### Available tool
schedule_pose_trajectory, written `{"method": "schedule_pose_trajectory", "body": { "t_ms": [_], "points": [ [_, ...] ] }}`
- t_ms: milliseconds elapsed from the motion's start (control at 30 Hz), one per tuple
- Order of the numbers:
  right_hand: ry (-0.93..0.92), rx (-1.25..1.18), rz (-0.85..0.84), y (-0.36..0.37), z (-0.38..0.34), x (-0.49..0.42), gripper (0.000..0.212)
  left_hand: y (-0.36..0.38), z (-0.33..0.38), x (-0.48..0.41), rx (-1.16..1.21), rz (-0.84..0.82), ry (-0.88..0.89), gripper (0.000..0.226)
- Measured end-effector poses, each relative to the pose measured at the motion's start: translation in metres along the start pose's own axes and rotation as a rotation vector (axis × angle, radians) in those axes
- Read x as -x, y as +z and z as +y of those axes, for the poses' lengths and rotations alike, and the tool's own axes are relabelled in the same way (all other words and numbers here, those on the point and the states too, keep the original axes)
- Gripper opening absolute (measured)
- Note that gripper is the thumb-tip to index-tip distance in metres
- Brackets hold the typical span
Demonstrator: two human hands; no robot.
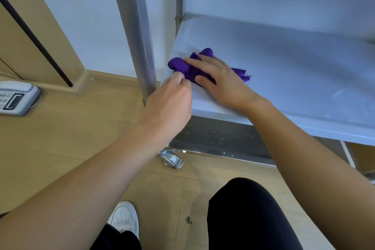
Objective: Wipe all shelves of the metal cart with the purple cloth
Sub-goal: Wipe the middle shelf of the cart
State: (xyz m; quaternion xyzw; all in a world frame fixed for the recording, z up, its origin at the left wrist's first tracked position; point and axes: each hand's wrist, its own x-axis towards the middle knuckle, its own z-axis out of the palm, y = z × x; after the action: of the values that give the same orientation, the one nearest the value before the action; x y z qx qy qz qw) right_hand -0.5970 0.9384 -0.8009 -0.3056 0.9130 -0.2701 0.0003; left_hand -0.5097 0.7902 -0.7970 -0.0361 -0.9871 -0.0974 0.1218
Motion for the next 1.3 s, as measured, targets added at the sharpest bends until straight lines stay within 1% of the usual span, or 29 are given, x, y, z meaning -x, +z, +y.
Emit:
{"method": "schedule_pose_trajectory", "body": {
  "t_ms": [133, 300, 433, 633, 767, 833, 900, 1100, 1200, 1300],
  "points": [
    [0.036, -0.02, -0.011, -0.004, 0.007, -0.018, 0.049, 0.007, 0.003, -0.015, -0.024, 0.027, -0.004, 0.023],
    [0.123, 0.046, 0.013, -0.001, 0.022, -0.052, 0.054, 0.017, 0.006, -0.035, 0.061, 0.047, -0.012, 0.028],
    [0.192, 0.08, 0.013, -0.002, 0.038, -0.084, 0.055, 0.026, 0.014, -0.041, 0.046, 0.048, -0.023, 0.025],
    [0.337, 0.024, 0.047, -0.006, 0.052, -0.139, 0.058, 0.032, 0.014, -0.039, 0.04, 0.067, -0.013, 0.027],
    [0.398, -0.004, 0.05, -0.011, 0.058, -0.174, 0.052, 0.034, 0.013, -0.04, 0.06, 0.041, -0.014, 0.031],
    [0.41, -0.012, 0.049, -0.012, 0.063, -0.186, 0.047, 0.035, 0.012, -0.04, 0.08, 0.043, -0.022, 0.028],
    [0.421, -0.018, 0.047, -0.013, 0.067, -0.192, 0.046, 0.035, 0.012, -0.04, 0.087, 0.045, -0.021, 0.026],
    [0.399, -0.008, -0.03, -0.016, 0.061, -0.171, 0.048, 0.031, 0.012, -0.04, 0.083, 0.054, -0.006, 0.034],
    [0.361, 0.015, -0.057, -0.016, 0.048, -0.132, 0.047, 0.031, 0.012, -0.039, 0.076, 0.056, 0.003, 0.032],
    [0.301, 0.051, -0.047, -0.015, 0.036, -0.079, 0.047, 0.031, 0.012, -0.038, 0.071, 0.065, 0.007, 0.028]
  ]
}}
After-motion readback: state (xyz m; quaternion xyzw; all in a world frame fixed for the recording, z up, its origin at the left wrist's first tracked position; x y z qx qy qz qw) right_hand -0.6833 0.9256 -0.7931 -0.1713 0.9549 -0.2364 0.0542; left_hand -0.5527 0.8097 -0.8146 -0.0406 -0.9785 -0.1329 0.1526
